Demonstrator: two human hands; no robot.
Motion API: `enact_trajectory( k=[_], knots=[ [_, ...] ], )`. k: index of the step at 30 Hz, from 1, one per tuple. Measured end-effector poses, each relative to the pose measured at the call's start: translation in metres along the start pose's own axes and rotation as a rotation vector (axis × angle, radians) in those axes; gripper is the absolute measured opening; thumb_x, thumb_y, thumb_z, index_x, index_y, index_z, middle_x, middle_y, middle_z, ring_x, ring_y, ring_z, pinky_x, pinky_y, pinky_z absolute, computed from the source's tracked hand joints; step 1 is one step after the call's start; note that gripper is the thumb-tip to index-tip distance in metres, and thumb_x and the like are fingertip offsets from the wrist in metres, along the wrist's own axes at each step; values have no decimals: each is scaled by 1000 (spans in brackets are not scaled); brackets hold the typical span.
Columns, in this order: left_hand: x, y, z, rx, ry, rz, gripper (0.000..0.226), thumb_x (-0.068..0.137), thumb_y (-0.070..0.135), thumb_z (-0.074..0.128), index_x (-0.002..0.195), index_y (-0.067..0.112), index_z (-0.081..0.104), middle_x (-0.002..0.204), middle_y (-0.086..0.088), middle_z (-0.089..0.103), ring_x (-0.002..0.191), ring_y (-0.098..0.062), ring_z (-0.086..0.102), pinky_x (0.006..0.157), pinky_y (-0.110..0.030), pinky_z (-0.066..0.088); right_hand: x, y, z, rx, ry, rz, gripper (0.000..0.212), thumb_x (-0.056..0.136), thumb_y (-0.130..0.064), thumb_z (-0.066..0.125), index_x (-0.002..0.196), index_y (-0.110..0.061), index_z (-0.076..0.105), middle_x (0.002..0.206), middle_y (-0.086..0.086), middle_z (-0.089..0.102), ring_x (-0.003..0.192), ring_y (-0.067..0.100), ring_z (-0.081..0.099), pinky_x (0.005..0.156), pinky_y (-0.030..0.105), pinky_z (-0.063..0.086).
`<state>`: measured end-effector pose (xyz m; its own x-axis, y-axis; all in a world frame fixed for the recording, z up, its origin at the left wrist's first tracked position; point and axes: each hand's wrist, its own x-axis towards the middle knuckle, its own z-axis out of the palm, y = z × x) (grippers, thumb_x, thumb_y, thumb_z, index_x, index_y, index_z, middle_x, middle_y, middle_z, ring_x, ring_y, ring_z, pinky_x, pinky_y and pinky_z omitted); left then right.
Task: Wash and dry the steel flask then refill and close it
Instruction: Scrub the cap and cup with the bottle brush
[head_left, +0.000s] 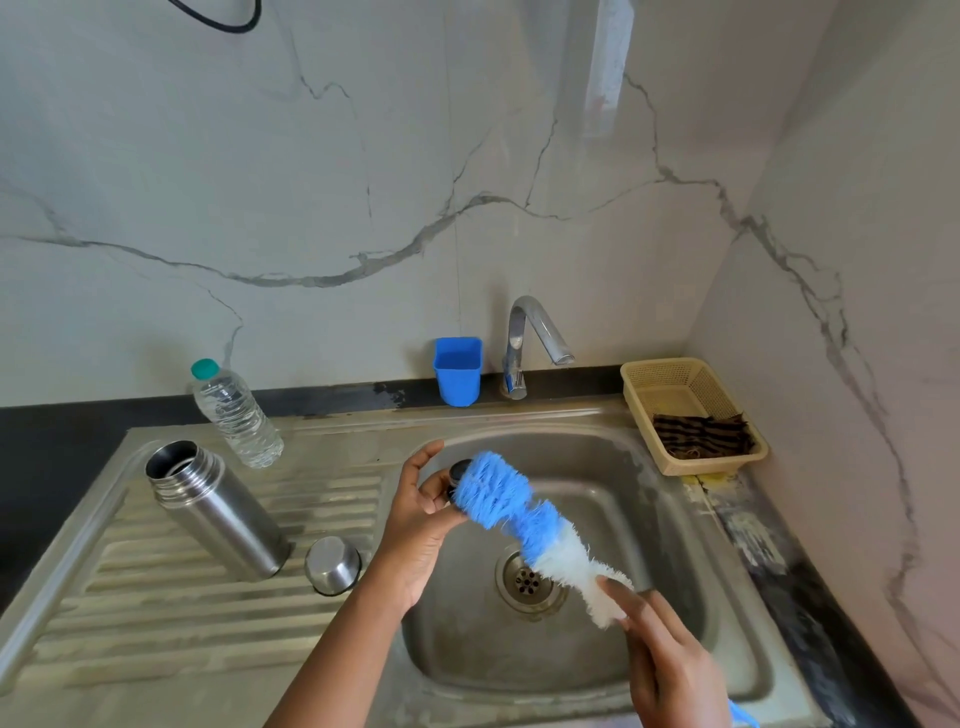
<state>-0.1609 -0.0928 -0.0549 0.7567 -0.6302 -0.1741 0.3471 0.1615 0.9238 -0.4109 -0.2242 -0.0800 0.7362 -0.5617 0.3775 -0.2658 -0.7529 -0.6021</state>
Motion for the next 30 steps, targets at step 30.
enact_trajectory(
  k=[30],
  knots=[
    [-5,5,6,284,-68,77,52,67,-16,78,110,8,61,111,-2,71,112,-18,65,87,-32,55,17,6,-17,-174,117,-25,60,79,-3,54,122,-44,58,95,-13,55,75,10,50,44,15,39]
  ],
)
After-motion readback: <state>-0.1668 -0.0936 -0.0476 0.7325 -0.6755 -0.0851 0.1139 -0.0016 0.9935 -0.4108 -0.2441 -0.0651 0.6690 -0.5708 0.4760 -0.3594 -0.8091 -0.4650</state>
